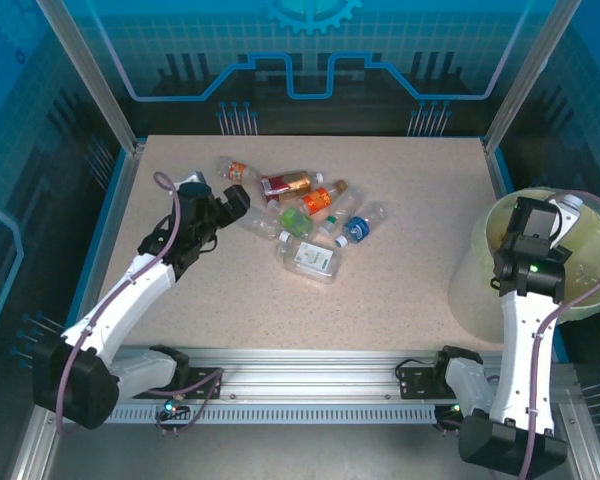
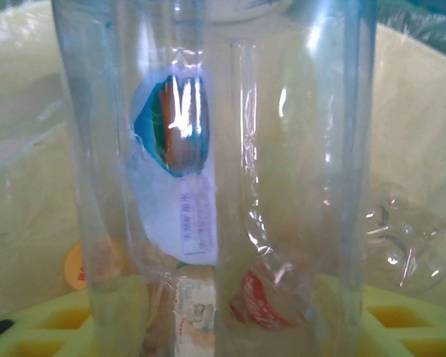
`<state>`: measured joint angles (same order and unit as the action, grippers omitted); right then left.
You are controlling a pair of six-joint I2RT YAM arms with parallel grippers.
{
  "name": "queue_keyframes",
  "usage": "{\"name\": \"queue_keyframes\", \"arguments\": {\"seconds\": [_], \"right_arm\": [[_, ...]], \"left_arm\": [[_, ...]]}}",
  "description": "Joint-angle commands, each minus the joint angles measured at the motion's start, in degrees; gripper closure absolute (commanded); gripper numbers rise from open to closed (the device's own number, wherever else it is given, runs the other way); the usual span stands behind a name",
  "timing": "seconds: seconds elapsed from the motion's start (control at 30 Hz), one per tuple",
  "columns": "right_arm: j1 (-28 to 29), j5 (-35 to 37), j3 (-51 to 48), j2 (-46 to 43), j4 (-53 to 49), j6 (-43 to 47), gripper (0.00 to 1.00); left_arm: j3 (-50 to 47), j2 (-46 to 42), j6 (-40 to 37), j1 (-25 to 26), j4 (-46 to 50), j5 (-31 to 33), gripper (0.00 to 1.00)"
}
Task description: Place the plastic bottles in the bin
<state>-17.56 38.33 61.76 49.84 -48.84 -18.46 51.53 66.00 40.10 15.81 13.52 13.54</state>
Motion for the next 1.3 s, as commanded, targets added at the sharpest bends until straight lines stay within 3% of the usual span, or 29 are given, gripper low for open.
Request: {"name": "queue_keyframes", "arguments": {"seconds": [0.0,0.33,0.67,0.8,1.0,1.13,1.27], "right_arm": [[-1.89,-1.07,-0.74,-0.57,0.85,-0.35,0.35],[-2.7,-3.03,-0.59,-2.73,1.2,0.42,0.23],[-2.69,-14.88,1.71,-9.55,3.49,2.46,0.12],[-2.62,-25.8,1.89,-12.47,4.82,3.45,0.0],[-2.65,-42.43,-1.1,-19.67,11.45,0.65,0.0],[-2.65,-54.09,0.82,-19.2,13.07,-0.61,0.0],[-2.39,-65.6,1.22,-18.18,15.47,-2.35,0.0]], "left_arm": [[-1.17,-0.46,3.71,-1.52,3.06,1.58,0.01],[0.19,3.96,7.47,-3.85,6.07,-0.5,0.01],[3.97,11.36,9.46,-4.61,9.58,-5.27,0.01],[5.56,14.57,11.06,-4.56,10.09,-6.59,0.01],[9.4,20.18,14.06,-4.56,12.93,-8.33,0.01],[8.7,22.55,17.51,-4.56,10.1,-10.74,0.01],[8.11,24.45,20.81,-4.56,7.77,-8.31,0.01]]}}
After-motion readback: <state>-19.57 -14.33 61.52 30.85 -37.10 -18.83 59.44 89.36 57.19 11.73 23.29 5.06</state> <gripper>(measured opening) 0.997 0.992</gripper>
